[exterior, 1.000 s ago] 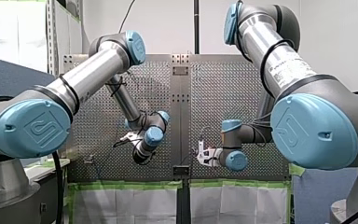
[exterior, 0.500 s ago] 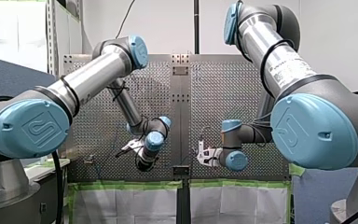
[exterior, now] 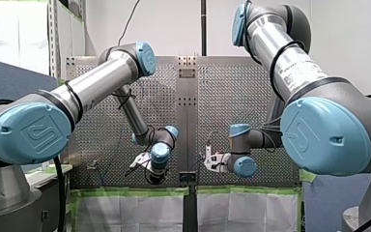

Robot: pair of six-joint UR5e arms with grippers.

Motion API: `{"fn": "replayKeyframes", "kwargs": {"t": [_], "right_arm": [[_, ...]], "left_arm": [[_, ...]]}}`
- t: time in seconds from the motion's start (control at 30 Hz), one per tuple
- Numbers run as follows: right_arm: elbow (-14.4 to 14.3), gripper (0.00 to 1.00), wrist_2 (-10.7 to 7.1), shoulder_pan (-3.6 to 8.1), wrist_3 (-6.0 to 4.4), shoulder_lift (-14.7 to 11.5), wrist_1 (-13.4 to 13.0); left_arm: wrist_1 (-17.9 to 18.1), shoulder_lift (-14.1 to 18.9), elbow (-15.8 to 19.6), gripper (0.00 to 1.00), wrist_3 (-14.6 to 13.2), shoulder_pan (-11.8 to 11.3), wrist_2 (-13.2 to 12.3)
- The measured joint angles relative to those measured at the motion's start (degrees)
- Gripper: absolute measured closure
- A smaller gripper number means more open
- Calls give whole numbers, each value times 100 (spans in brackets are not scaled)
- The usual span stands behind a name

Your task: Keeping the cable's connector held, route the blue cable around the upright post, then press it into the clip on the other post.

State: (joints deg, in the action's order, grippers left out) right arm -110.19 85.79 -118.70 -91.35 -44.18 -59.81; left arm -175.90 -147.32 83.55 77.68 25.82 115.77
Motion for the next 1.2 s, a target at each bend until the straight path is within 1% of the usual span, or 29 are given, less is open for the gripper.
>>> {"fn": "replayKeyframes", "kwargs": {"t": [0.13,0.5,0.77,1.0,1.2], "right_arm": [[1,100,0,1,-18,1,-3],[0,100,0,6,-16,-1,15],[-1,100,0,8,-16,0,20],[-1,100,0,7,-21,0,11],[6,100,-2,9,-24,0,3]], "left_arm": [[34,-1,1,0,220,3,-221],[66,-2,0,0,788,15,-790],[203,-2,0,0,1183,29,-1183],[331,-2,1,0,1499,37,-1494],[411,-2,0,0,1806,34,-1643]]}}
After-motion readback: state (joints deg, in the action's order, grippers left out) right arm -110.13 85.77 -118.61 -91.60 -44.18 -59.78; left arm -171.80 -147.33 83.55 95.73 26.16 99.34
